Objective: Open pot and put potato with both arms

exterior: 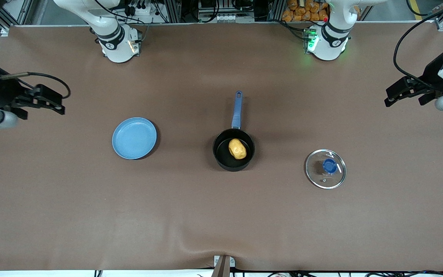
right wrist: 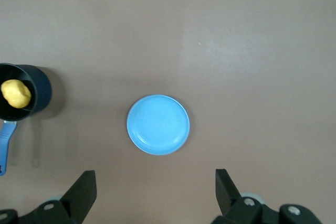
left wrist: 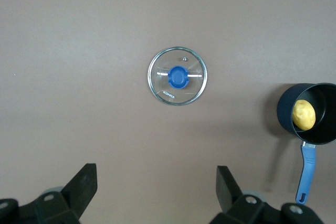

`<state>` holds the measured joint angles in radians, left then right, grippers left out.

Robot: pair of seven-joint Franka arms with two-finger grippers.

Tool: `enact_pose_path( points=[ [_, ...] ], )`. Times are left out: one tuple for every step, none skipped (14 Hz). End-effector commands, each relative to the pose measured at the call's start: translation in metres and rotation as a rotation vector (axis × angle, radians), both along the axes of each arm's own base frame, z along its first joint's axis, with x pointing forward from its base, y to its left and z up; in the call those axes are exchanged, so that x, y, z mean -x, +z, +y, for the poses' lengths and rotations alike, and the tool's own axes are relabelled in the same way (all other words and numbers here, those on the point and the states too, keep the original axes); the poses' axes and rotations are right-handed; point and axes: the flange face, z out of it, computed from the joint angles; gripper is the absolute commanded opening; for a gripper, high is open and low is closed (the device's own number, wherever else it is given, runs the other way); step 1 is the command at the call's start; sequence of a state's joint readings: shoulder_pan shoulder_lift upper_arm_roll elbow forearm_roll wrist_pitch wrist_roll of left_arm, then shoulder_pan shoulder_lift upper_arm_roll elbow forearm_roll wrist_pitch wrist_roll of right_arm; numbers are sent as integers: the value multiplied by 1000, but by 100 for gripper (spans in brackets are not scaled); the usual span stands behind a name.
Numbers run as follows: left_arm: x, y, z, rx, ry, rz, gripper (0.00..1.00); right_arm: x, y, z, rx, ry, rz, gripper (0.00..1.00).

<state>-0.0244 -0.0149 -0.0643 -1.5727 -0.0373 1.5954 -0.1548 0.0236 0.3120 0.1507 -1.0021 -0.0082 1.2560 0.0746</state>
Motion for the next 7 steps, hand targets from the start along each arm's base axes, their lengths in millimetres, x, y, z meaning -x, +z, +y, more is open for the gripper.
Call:
enact_pose_path(
  points=[
    [-1, 3, 1, 26, -15, 7, 100, 47, -11, -16, 49, -23, -20, 100],
    [-1, 3, 1, 26, -15, 7, 100, 58, -17, -25, 46, -35, -26, 100],
    [-1, 3, 1, 26, -14, 7, 100, 61, -18, -36, 45, -52, -20, 100],
    [-1, 3, 1, 26, -15, 7, 100, 64, -17, -46, 31, -38, 5, 100],
    [-1, 3, 1, 26, -15, 7, 100, 67, -11, -49, -7, 19, 1, 100],
    [-1, 3, 1, 26, -15, 7, 100, 65, -8, -55, -27, 55, -14, 100],
    [-1, 3, 1, 26, -15, 7, 100, 64, -8, -63, -31, 99, -27, 100]
  ],
)
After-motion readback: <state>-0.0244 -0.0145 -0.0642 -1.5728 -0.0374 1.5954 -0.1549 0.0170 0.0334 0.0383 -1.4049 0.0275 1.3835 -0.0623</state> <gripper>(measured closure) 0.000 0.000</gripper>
